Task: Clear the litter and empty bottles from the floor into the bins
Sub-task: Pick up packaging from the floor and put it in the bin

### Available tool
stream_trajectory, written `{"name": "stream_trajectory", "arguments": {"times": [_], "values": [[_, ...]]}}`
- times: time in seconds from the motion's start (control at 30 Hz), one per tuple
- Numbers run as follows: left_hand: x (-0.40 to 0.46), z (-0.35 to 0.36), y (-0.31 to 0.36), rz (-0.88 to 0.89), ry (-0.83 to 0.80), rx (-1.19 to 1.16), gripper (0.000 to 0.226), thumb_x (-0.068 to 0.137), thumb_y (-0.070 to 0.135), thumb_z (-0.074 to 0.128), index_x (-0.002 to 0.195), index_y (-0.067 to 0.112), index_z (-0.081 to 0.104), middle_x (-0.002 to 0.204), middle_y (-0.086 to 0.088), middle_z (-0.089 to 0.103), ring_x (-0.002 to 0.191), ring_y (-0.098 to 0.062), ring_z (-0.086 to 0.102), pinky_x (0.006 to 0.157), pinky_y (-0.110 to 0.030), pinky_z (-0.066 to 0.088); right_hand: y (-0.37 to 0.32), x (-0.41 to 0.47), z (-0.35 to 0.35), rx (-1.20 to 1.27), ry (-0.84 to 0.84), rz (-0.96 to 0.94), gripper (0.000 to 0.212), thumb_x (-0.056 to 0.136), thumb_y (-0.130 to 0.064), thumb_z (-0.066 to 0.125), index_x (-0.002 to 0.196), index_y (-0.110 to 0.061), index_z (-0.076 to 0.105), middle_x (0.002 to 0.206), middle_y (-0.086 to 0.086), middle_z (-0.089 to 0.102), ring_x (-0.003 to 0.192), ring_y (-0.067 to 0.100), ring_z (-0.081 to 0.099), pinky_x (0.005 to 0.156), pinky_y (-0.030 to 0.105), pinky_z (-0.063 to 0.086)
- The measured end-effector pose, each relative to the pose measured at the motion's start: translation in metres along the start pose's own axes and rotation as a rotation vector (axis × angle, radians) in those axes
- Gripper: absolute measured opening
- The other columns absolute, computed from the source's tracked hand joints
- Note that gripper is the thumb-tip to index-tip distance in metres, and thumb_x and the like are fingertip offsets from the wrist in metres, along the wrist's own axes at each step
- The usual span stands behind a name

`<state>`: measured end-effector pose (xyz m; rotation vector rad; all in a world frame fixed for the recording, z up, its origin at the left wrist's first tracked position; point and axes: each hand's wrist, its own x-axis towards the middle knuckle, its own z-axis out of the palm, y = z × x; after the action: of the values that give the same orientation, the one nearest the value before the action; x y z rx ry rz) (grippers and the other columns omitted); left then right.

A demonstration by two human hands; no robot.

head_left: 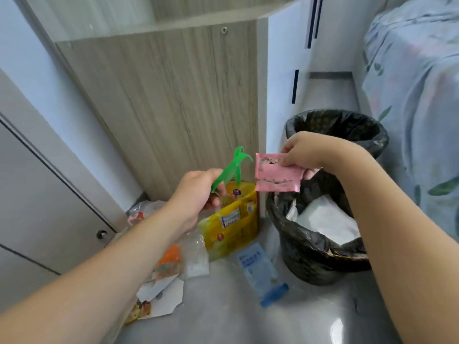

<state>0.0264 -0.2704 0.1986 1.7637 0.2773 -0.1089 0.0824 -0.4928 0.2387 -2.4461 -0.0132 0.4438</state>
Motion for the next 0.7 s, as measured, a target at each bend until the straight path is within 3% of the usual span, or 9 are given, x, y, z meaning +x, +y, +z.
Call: {"name": "stream_trajectory", "arguments": {"times": [0.1,0.23,0.37,0.47,0.57,0.63,0.7], "values": [[0.007,0.048,0.008,0.03,-0.065,0.089,0.031,0.094,0.022,0.051,0.068,0.008,0.061,0.057,-0.004,0.061,0.039,-0.016,0.046,0.039,-0.02,0.034,0.046,0.007,-0.014,-0.075,0.069,0.181,0.025,0.092,-0.004,0.043,0.104,0.0,0.064,0.084,0.022,0.069,0.053,0.027,0.059,0.052,0.034,0.053],[0.017,0.11,0.008,0.091,-0.224,0.356,0.026,0.095,0.028,0.046,0.087,0.012,0.065,0.075,-0.009,0.069,0.05,-0.022,0.065,0.052,-0.031,0.053,0.103,0.015,-0.005,-0.042,0.102,0.336,0.02,0.088,-0.005,0.043,0.089,0.003,0.061,0.079,0.023,0.07,0.059,0.03,0.067,0.053,0.035,0.057],[0.015,0.136,0.007,0.141,-0.379,0.718,0.031,0.097,0.027,0.039,0.101,0.011,0.066,0.088,-0.01,0.073,0.058,-0.022,0.072,0.058,-0.033,0.06,0.13,0.016,0.01,0.018,0.041,0.382,0.012,0.082,-0.006,0.042,0.081,-0.003,0.054,0.076,0.018,0.064,0.052,0.023,0.047,0.055,0.032,0.041],[0.012,0.134,0.007,0.289,-0.317,0.908,0.034,0.096,0.029,0.039,0.098,0.009,0.067,0.078,-0.013,0.073,0.059,-0.023,0.07,0.057,-0.032,0.058,0.126,0.012,0.015,0.078,0.053,0.396,0.018,0.089,0.001,0.044,0.09,0.001,0.062,0.079,0.015,0.062,0.063,0.023,0.052,0.055,0.028,0.041],[0.01,0.116,0.002,0.398,-0.256,0.991,0.033,0.095,0.029,0.04,0.089,0.007,0.064,0.079,-0.013,0.07,0.064,-0.025,0.066,0.056,-0.037,0.051,0.116,0.016,0.025,-0.024,0.141,0.272,0.019,0.082,0.001,0.041,0.066,-0.007,0.05,0.063,0.011,0.049,0.053,0.022,0.045,0.049,0.025,0.037],[0.008,0.092,-0.004,0.441,-0.18,1.02,0.03,0.096,0.029,0.04,0.083,0.014,0.063,0.071,-0.005,0.067,0.058,-0.017,0.059,0.049,-0.032,0.042,0.101,0.021,0.036,-0.086,0.191,0.197,0.018,0.077,-0.003,0.039,0.061,-0.009,0.045,0.061,0.01,0.049,0.052,0.021,0.044,0.05,0.024,0.037],[0.006,0.06,-0.017,0.473,-0.077,1.015,0.029,0.097,0.029,0.04,0.078,0.022,0.061,0.066,0.004,0.062,0.058,-0.011,0.056,0.048,-0.029,0.039,0.077,0.02,0.051,-0.142,0.19,0.119,0.016,0.078,-0.005,0.04,0.067,-0.008,0.052,0.067,0.009,0.054,0.059,0.023,0.049,0.056,0.026,0.042]]}}
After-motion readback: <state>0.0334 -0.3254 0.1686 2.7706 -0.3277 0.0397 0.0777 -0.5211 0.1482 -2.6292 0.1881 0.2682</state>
